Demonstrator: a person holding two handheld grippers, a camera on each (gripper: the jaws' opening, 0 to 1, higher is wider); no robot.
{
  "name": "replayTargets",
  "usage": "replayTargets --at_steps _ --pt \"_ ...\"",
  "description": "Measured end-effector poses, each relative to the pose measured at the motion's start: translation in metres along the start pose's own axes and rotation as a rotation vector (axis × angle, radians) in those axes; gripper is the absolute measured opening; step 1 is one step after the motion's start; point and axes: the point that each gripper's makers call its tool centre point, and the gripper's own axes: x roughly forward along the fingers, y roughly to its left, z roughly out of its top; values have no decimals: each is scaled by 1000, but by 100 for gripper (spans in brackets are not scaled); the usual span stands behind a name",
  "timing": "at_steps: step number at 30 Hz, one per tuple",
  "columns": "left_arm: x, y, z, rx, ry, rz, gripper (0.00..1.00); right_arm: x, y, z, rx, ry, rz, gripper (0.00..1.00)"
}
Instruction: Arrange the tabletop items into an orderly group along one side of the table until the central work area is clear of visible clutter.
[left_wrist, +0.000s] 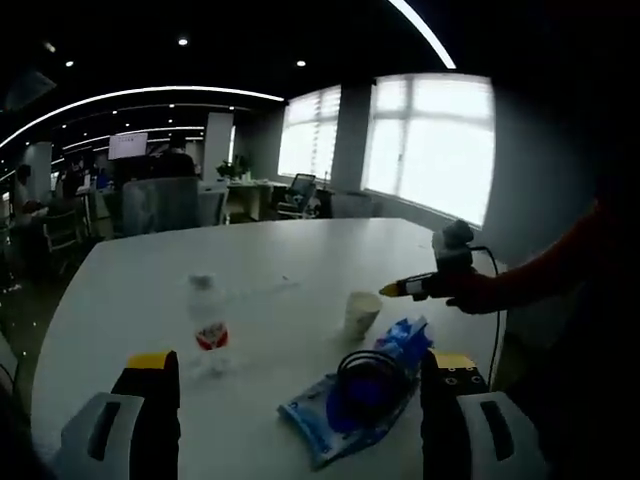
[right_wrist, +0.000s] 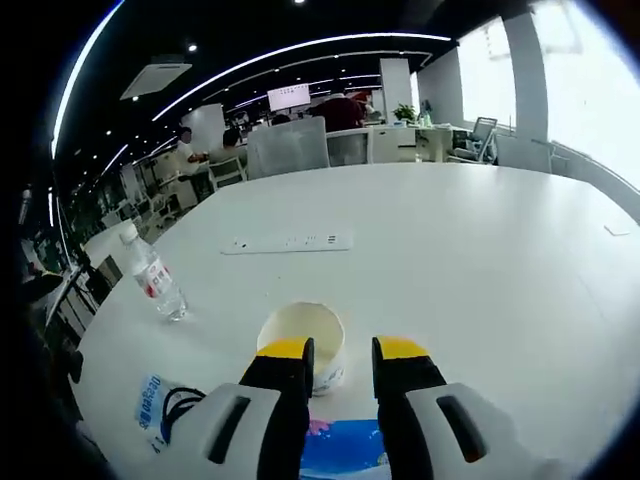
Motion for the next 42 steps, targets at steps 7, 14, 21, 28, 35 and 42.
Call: replayTargets --at_steps 7,14,21,28,35,42 --pt "-2 3 -4 22 13 9 99 -1 3 4 -50 3 22 20" --pt "-5 4 -9 32 26 11 98 1 -4 5 -38 -1 25 22" --pt "-12 2 1 12 -10 3 98 5 -1 11 -37 -18 48 21" --pt "-19 5 -2 24 -2 10 97 17 3 8 -67 17 66 19" --pt "-22 7 -6 35 6 7 96 22 7 7 -89 33 67 17" --pt "-21 3 -6 39 1 -10 96 32 6 6 -139 53 57 10"
